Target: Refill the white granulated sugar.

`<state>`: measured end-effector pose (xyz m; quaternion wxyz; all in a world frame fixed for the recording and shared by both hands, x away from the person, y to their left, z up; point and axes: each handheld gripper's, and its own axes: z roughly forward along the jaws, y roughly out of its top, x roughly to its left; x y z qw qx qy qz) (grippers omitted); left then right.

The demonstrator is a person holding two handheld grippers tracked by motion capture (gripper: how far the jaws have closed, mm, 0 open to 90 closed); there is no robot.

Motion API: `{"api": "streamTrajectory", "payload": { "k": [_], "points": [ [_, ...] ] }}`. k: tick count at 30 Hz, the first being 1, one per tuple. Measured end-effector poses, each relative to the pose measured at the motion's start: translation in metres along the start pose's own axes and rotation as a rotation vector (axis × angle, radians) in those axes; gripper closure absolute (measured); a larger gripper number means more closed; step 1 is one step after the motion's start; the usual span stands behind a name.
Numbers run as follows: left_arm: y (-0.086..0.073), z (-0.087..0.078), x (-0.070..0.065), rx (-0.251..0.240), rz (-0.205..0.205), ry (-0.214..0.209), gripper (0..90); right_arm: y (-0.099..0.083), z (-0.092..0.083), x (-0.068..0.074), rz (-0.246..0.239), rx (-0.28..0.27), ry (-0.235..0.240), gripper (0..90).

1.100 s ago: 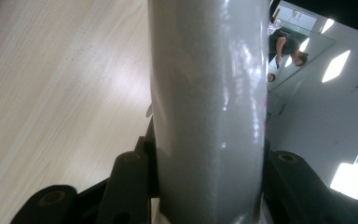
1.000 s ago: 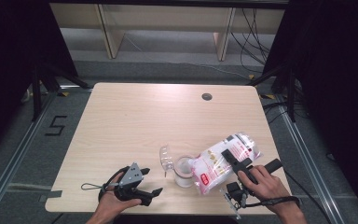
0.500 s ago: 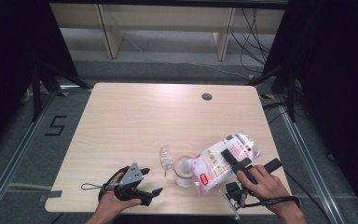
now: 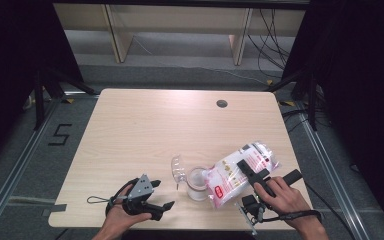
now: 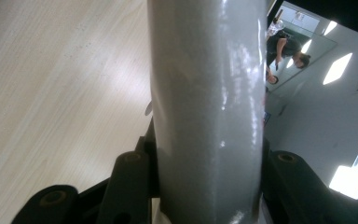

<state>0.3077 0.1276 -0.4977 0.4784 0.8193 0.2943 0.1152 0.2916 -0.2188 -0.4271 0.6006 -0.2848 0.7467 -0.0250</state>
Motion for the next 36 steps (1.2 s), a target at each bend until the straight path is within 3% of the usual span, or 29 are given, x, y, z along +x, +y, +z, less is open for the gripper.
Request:
{"api": "streamTrajectory", "payload": {
  "k": [33, 34, 36],
  "points": [
    [0.0002, -0.0002, 0.0008, 0.003, 0.006, -0.004, 16.5, 0.0014, -0.0003, -0.0052, -0.051, -0.015, 0.001, 65.0],
    [0.0002, -0.0003, 0.0007, 0.004, 0.005, -0.002, 16.5, 0.0013, -0.0019, -0.003, -0.02, 0.001, -0.002, 65.0],
    [0.0004, -0.0005, 0.0009, 0.003, 0.011, -0.003, 16.5, 0.0015, -0.002, -0.0033, -0.024, 0.0, -0.005, 65.1]
  ]
}}
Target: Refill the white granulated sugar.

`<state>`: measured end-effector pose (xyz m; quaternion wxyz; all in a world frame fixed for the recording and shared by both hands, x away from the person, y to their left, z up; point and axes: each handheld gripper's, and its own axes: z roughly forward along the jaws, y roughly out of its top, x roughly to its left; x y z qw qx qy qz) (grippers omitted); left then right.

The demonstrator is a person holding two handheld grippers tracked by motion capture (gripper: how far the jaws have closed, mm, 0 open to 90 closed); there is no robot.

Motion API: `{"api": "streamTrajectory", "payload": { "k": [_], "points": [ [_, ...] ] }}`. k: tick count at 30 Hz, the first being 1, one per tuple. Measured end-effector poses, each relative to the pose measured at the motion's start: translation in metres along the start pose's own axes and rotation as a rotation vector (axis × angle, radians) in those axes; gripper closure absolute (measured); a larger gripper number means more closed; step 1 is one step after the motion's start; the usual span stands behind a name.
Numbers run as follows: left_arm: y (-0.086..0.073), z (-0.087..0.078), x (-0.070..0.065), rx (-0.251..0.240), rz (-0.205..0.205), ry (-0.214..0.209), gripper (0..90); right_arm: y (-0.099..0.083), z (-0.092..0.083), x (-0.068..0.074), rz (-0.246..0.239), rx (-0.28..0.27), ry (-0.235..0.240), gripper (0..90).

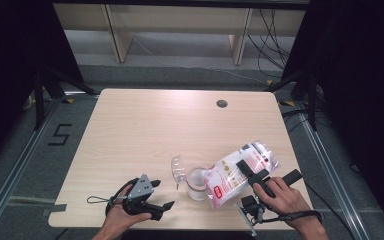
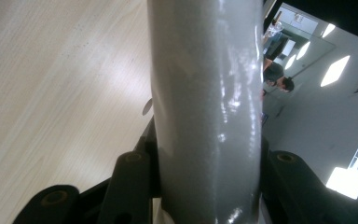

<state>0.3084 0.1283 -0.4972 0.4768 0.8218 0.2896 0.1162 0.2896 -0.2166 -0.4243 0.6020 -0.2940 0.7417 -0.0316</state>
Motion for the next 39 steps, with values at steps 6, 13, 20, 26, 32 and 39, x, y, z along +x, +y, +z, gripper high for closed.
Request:
{"api": "streamTrajectory", "payload": {
  "k": [6, 13, 20, 26, 32, 39],
  "points": [
    [-0.0002, 0.0001, -0.0004, 0.003, -0.005, 0.005, 16.5, 0.0004, 0.0004, -0.0032, -0.036, -0.022, -0.008, 65.2],
    [-0.0002, 0.0002, -0.0002, 0.0, -0.006, -0.002, 16.5, 0.0001, -0.0011, -0.0006, -0.004, -0.006, -0.009, 65.4],
    [-0.0002, 0.0001, -0.0003, 0.001, -0.006, 0.0, 16.5, -0.0002, -0.0024, -0.0017, -0.01, -0.001, -0.01, 65.4],
    [0.0, -0.0001, 0.0002, 0.004, -0.005, -0.005, 16.5, -0.0002, -0.0025, -0.0016, -0.012, -0.001, -0.009, 65.4],
    [0.0, 0.0, 0.0002, -0.001, -0.001, -0.002, 16.5, 0.0, -0.0025, -0.0016, -0.012, -0.002, -0.012, 65.5],
    [-0.0001, 0.0001, -0.0002, 0.0, -0.004, -0.002, 16.5, -0.0002, -0.0027, -0.0019, -0.015, -0.003, -0.009, 65.6]
  ]
}}
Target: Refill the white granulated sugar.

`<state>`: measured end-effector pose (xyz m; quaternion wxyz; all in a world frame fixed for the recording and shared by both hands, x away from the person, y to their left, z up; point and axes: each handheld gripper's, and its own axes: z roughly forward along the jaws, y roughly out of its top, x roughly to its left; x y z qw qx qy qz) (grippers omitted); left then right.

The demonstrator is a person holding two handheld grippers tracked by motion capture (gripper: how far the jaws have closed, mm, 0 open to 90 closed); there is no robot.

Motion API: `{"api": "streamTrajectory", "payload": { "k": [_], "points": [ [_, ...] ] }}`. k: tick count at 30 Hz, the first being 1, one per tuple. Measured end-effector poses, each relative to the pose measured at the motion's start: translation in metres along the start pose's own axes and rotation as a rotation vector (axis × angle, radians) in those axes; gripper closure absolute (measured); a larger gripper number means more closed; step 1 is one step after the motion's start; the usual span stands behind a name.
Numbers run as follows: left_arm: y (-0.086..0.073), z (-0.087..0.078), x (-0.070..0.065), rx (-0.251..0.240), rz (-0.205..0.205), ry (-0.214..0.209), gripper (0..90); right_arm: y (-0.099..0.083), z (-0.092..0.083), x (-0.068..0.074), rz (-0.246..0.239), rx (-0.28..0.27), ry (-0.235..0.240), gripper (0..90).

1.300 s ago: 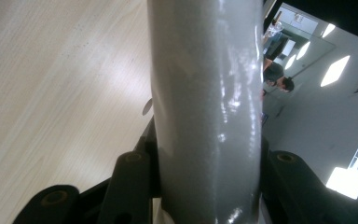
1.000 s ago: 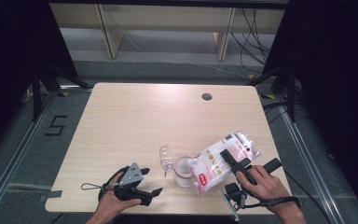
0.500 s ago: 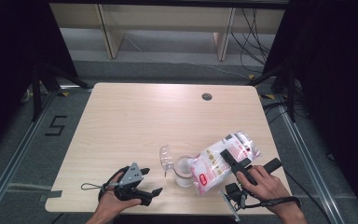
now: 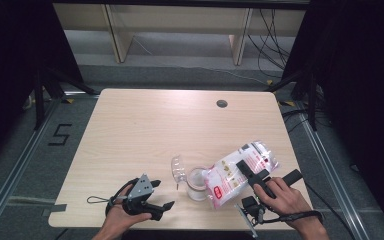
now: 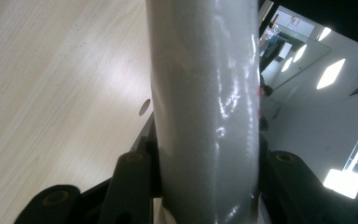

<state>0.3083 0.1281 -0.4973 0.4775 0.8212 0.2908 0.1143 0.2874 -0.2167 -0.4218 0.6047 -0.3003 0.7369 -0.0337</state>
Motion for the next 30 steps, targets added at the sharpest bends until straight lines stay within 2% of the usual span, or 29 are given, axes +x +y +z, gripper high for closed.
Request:
{"api": "streamTrajectory", "payload": {
  "k": [10, 12, 15, 30],
  "points": [
    [0.0001, -0.0001, 0.0, 0.0, 0.0, 0.0, 16.5, -0.0003, -0.0005, -0.0009, -0.005, -0.001, 0.0, 65.8],
    [0.0, 0.0005, -0.001, -0.011, -0.011, -0.005, 16.5, -0.0005, -0.0006, -0.0009, -0.004, -0.001, 0.0, 65.8],
    [0.0001, -0.0001, 0.0, 0.0, 0.0, 0.0, 16.5, -0.0005, -0.0004, -0.0005, 0.002, -0.003, -0.001, 66.0],
    [0.0, 0.0, 0.0, 0.0, 0.0, 0.0, 16.5, -0.0016, 0.0, 0.0009, 0.016, -0.007, 0.0, 67.5]
  ]
}}
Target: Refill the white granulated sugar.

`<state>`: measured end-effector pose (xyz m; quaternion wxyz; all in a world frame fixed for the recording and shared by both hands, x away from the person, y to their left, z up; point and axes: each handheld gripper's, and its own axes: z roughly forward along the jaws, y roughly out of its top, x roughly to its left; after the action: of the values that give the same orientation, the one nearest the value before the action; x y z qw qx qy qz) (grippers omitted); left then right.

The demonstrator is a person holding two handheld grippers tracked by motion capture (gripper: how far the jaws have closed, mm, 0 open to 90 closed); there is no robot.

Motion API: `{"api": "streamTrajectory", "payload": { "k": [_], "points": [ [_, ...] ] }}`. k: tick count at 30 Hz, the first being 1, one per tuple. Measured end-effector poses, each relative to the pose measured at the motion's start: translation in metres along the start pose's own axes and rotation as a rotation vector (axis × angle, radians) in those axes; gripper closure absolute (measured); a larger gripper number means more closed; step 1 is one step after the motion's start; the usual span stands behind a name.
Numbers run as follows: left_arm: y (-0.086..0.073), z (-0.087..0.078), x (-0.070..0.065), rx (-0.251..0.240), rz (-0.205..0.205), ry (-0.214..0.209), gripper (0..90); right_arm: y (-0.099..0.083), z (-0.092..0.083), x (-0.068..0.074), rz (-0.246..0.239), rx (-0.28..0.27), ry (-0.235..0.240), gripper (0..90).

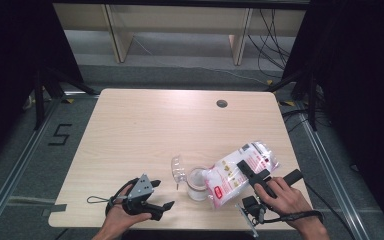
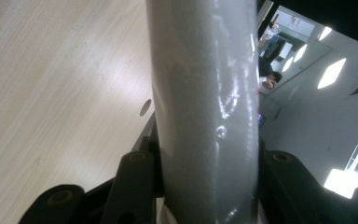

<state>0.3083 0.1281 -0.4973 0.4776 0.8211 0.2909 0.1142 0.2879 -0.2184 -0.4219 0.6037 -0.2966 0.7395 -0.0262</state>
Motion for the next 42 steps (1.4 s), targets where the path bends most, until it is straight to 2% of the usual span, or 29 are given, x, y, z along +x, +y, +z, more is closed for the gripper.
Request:
{"api": "streamTrajectory", "payload": {
  "k": [42],
  "points": [
    [0.0002, -0.0002, 0.0002, 0.003, 0.002, -0.002, 16.5, -0.0024, 0.0003, 0.0012, 0.016, -0.011, -0.001, 70.4]
  ]
}}
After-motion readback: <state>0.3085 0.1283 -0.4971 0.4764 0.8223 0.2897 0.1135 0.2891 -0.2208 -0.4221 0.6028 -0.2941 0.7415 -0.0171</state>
